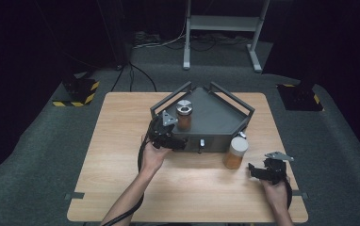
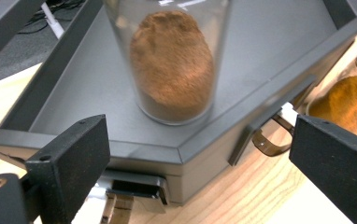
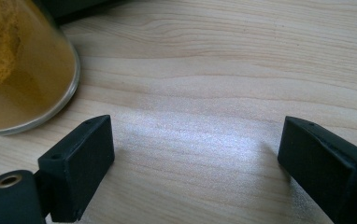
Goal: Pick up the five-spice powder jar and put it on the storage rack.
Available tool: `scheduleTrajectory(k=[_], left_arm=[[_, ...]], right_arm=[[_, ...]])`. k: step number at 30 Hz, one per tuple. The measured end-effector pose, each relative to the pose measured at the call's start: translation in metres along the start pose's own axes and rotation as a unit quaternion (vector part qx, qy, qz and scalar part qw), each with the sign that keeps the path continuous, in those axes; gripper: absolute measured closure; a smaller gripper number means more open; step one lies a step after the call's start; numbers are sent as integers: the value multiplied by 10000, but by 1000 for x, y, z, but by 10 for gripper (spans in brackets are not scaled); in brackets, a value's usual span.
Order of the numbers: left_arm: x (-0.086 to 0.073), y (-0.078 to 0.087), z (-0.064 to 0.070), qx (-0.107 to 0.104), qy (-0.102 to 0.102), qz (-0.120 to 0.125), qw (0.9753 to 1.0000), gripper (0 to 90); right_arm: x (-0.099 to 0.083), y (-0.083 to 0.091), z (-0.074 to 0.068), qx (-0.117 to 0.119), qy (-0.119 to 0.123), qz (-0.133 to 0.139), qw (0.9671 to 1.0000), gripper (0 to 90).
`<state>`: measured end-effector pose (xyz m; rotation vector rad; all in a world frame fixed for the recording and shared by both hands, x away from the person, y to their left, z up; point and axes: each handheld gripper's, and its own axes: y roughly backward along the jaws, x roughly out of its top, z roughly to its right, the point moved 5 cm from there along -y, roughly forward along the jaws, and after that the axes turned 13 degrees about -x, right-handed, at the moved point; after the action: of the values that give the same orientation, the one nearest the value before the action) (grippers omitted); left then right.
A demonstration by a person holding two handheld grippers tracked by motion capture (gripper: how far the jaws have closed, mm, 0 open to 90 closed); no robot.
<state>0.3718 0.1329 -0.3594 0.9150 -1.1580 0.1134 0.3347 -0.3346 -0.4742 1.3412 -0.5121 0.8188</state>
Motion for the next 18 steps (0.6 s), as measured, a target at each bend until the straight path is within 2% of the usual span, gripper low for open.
scheduleTrajectory(k=[9,18], left_arm=[[-8,-2,6,-49,-36,-134,9999,53],[-21,-3,9,-81,21,-200,9998,54]], right_arm=[[0,0,0,0,1,1,10000,107],[0,0,0,0,2,1,10000,107]])
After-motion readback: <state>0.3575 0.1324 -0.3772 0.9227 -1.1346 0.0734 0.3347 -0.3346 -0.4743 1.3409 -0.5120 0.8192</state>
